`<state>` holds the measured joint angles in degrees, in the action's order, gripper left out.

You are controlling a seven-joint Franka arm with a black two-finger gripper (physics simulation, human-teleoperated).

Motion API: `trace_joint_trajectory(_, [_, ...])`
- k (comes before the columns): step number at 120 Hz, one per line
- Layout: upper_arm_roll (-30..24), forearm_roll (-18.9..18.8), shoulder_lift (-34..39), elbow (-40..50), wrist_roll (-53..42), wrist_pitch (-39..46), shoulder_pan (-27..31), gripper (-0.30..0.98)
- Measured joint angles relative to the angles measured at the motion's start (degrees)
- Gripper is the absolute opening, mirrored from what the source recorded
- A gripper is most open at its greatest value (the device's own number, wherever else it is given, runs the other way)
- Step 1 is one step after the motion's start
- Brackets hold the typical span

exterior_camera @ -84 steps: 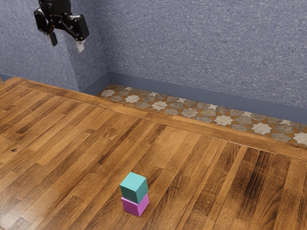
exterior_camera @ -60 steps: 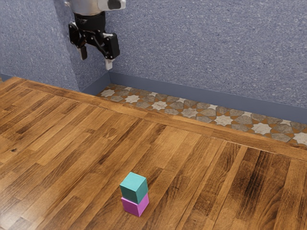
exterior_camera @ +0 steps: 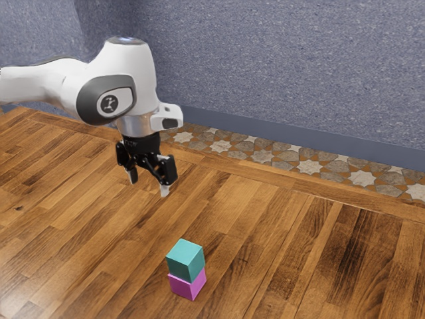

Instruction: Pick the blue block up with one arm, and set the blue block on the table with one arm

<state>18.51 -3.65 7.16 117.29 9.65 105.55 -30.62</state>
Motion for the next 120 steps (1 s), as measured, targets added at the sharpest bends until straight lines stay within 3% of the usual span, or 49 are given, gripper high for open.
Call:
trace_joint_trajectory(20, [-0.1,1.6,1.5,8.9,1.5,11.7,-3.6,0.69])
trace_joint_trajectory(40, [-0.1,2.4,0.0,12.8,3.4,17.7,-6.3,0.69])
trace_joint_trajectory(120, [0.0,6.1,-6.0,16.0,8.1,23.0,-10.0,0.69])
